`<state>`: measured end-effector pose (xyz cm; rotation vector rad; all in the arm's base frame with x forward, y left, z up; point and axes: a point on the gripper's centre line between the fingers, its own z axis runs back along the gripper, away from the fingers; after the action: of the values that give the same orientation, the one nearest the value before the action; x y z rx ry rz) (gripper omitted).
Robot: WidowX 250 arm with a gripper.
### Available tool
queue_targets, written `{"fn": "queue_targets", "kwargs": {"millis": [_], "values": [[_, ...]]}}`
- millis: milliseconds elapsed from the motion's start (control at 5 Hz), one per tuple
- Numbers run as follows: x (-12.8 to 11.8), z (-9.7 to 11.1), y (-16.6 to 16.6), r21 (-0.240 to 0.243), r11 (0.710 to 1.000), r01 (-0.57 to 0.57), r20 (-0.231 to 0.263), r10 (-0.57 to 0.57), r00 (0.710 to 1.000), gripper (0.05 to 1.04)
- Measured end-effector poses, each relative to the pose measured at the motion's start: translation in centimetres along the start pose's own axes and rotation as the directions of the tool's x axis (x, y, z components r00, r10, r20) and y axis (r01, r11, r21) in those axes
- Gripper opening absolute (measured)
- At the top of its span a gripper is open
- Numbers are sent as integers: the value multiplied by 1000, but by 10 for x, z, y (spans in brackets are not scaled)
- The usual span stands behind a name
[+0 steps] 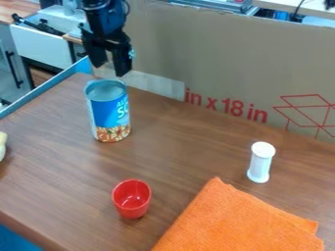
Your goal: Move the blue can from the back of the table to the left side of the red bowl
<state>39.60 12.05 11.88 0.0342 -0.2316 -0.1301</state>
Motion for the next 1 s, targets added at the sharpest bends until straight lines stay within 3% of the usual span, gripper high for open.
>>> {"fn": "queue_targets", "kwargs": {"millis": [200, 400, 600, 800, 1000], "values": [[5, -22, -16, -6, 1000, -10, 9, 10, 1000, 1008], [5, -32, -26, -42, 999, -35, 28, 36, 999, 1008], [-3, -37, -30, -58, 996, -66, -8, 66, 998, 1008], [-27, -46, -29, -32, 997, -69, -110, 65, 992, 1008], [-44, -45, -29, -39, 997, -73, -162, 66, 985, 1008]]}}
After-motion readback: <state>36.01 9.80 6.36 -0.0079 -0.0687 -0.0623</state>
